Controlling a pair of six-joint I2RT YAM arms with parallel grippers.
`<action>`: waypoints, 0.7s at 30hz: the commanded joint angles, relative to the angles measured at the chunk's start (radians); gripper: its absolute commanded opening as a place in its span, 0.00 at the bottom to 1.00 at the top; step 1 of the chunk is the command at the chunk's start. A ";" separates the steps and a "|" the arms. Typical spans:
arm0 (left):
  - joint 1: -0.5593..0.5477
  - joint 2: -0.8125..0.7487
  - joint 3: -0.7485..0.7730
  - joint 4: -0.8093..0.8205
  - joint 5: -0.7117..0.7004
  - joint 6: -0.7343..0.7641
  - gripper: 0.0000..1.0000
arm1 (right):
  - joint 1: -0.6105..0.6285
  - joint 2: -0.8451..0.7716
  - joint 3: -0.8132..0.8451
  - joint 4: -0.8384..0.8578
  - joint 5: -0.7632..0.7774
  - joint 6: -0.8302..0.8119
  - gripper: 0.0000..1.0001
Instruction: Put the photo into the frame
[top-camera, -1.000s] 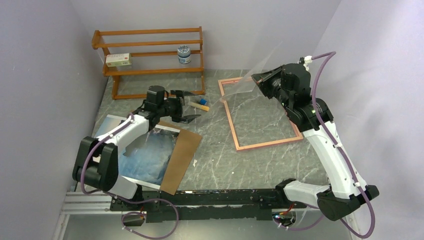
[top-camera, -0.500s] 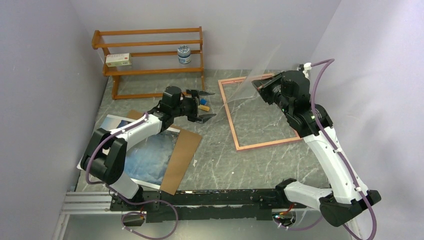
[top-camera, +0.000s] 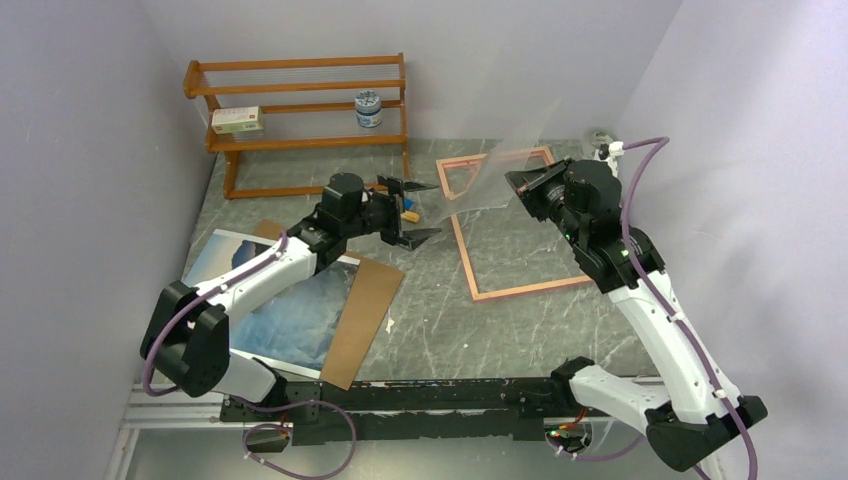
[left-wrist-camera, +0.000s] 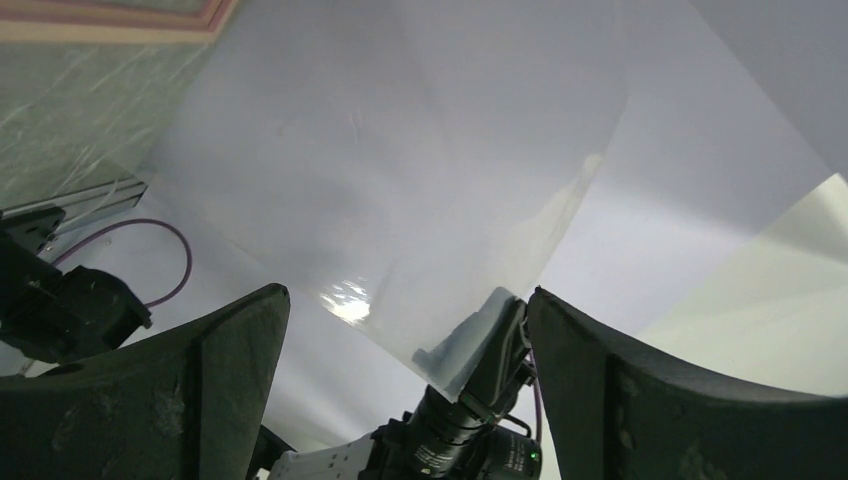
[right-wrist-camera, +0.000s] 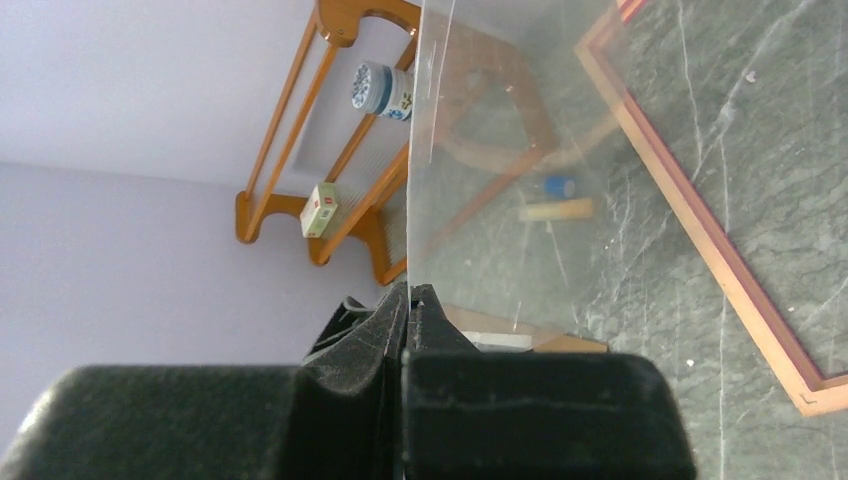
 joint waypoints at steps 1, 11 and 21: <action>-0.059 -0.003 0.018 0.019 -0.060 -0.119 0.94 | -0.003 -0.055 -0.006 0.090 0.003 0.016 0.00; -0.153 0.012 0.037 0.008 -0.183 -0.157 0.94 | -0.003 -0.116 -0.050 0.080 -0.001 0.015 0.00; -0.196 0.079 0.051 0.125 -0.444 -0.151 0.71 | -0.002 -0.215 -0.199 0.149 0.010 0.025 0.00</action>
